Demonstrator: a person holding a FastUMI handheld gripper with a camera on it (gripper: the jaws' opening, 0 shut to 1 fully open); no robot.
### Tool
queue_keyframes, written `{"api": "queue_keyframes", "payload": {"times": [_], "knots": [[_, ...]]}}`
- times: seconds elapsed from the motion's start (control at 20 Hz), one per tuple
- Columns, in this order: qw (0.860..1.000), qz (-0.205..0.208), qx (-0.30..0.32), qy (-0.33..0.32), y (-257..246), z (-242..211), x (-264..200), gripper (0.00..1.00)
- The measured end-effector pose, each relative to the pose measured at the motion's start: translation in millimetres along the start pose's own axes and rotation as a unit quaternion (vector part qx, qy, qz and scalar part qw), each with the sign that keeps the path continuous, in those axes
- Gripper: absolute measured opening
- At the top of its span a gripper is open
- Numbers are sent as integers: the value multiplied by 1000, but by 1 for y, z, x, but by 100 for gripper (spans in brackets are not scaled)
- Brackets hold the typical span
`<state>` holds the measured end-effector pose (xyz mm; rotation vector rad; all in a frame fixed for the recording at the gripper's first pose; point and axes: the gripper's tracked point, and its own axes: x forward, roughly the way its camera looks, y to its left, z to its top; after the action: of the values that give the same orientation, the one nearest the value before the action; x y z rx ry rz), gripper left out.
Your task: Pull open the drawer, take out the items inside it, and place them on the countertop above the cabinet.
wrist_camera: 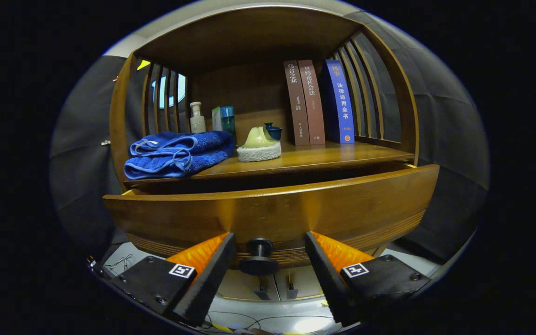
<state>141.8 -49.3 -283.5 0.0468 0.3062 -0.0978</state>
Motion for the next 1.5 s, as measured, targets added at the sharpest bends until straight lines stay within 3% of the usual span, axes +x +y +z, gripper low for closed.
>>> {"api": "queue_keyframes", "payload": {"times": [0.45,0.85,1.25,1.5], "knots": [[1000,-4,13,2,-2,6,38,99],[1000,-9,5,7,-2,1,36,99],[1000,-11,4,-18,-5,34,-1,100],[998,-8,-17,-63,4,94,-46,99]]}}
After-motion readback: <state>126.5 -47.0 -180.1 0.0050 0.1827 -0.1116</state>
